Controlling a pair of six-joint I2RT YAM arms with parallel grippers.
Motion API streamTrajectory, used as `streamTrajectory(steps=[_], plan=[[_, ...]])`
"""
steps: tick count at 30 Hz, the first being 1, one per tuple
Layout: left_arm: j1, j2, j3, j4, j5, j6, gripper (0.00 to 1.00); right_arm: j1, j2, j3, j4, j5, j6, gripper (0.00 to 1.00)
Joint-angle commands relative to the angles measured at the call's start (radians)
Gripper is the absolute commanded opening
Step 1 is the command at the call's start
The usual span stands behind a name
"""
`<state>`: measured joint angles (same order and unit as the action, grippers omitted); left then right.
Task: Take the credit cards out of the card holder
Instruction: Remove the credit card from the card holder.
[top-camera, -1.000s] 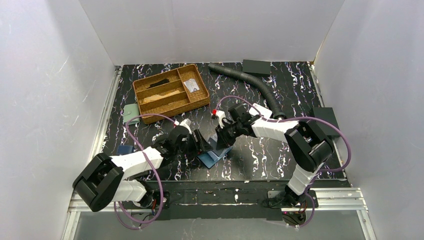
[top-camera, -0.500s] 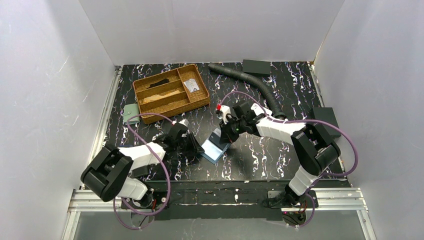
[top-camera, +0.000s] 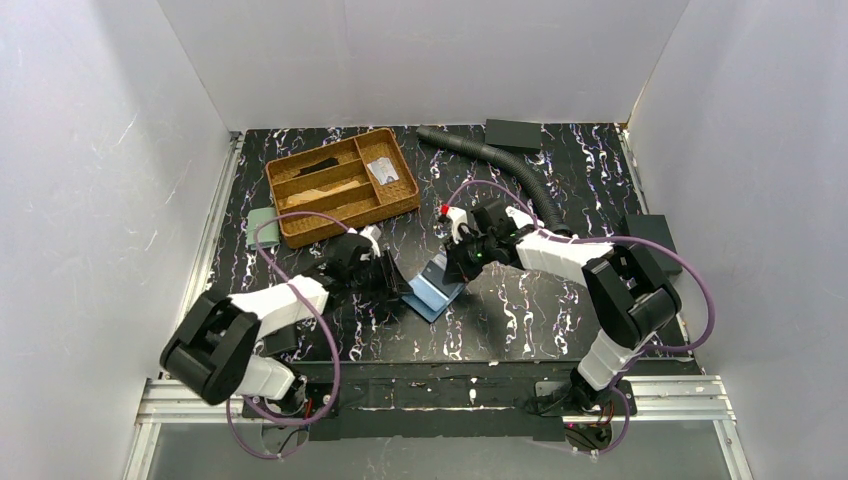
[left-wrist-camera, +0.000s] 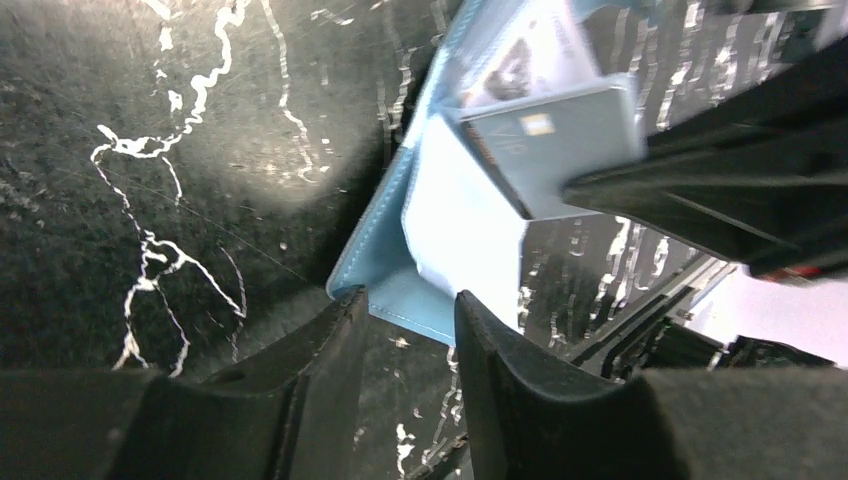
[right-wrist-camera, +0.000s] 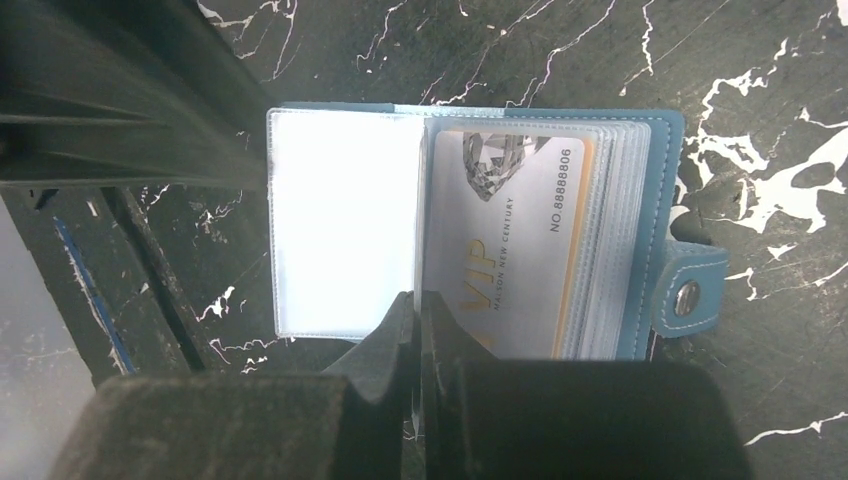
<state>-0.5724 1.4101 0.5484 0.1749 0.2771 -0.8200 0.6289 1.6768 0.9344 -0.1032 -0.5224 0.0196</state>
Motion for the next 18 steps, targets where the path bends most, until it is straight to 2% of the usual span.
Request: streamTrajectory(steps=[1, 4, 7, 10, 18], plan=[[0.006, -0.177, -0.003, -0.045, 0.017, 0.03, 0.38, -0.014, 0.011, 0.0, 0.033, -0.053, 0.025, 0.07], [0.006, -0.246, 0.018, -0.044, 0.046, 0.016, 0.43, -0.017, 0.022, 0.0, 0.037, -0.078, 0.036, 0.07], [0.006, -0.234, 0.049, 0.002, 0.119, -0.019, 0.46, -0.02, 0.031, 0.001, 0.039, -0.096, 0.041, 0.07], [0.003, -0.141, 0.067, 0.103, 0.194, -0.09, 0.46, -0.025, 0.037, -0.001, 0.043, -0.119, 0.045, 0.08], [-0.029, 0.102, 0.119, 0.203, 0.192, -0.142, 0.36, -0.041, 0.044, -0.002, 0.043, -0.137, 0.045, 0.1]])
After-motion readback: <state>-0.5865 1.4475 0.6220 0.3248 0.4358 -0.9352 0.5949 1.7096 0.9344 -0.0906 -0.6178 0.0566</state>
